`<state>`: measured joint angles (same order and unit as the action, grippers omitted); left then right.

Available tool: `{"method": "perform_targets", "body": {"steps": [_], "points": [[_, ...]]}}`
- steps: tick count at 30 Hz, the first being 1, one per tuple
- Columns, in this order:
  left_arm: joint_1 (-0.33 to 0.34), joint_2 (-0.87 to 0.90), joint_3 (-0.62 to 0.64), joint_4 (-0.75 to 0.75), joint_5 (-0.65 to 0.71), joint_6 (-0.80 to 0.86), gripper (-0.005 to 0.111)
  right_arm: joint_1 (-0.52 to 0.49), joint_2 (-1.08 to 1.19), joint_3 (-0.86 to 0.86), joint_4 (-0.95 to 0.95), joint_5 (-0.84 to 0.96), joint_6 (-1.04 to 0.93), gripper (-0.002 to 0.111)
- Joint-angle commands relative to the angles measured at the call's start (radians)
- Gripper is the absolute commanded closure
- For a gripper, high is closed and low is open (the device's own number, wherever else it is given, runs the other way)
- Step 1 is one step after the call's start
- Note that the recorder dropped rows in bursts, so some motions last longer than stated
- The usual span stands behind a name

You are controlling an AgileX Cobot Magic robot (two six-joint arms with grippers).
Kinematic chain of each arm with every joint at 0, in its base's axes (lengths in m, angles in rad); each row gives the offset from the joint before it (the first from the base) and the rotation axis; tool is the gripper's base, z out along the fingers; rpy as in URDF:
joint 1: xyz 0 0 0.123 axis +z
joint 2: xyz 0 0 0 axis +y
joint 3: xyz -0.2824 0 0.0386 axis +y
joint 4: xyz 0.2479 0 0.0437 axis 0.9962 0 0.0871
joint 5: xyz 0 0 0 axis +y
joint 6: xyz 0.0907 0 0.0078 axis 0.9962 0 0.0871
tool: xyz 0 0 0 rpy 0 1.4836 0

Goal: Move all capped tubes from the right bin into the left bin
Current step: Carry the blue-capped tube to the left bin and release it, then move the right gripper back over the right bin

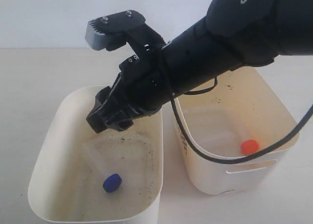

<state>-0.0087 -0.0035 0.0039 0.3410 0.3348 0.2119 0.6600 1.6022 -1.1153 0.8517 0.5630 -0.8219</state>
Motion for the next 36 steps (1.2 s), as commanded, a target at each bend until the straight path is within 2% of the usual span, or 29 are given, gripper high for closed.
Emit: {"method": "perform_targets", "body": {"steps": [1,4,6,9,12,16,20,36], "points": [[-0.001,0.004,-0.004,-0.003,-0.005,-0.001,0.103,-0.033,-0.088,-0.052,-0.127,-0.003,0.113,0.078],[-0.001,0.004,-0.004,-0.003,-0.005,-0.001,0.103,-0.079,-0.117,-0.122,-0.388,0.066,0.342,0.097],[-0.001,0.004,-0.004,-0.003,-0.005,-0.001,0.103,-0.116,-0.115,-0.181,-0.569,0.168,0.563,0.102],[-0.001,0.004,-0.004,-0.003,-0.005,-0.001,0.103,-0.152,-0.098,-0.257,-0.843,0.331,0.792,0.098],[-0.001,0.004,-0.004,-0.003,-0.005,-0.001,0.103,-0.182,-0.076,-0.298,-0.975,0.447,0.935,0.088],[-0.001,0.004,-0.004,-0.003,-0.005,-0.001,0.103,-0.234,-0.023,-0.309,-0.937,0.563,0.972,0.078],[-0.001,0.004,-0.004,-0.003,-0.005,-0.001,0.103,-0.256,0.051,-0.309,-0.918,0.617,0.974,0.079],[-0.001,0.004,-0.004,-0.003,-0.005,-0.001,0.103,-0.256,0.245,-0.309,-0.902,0.639,1.009,0.079]]}}
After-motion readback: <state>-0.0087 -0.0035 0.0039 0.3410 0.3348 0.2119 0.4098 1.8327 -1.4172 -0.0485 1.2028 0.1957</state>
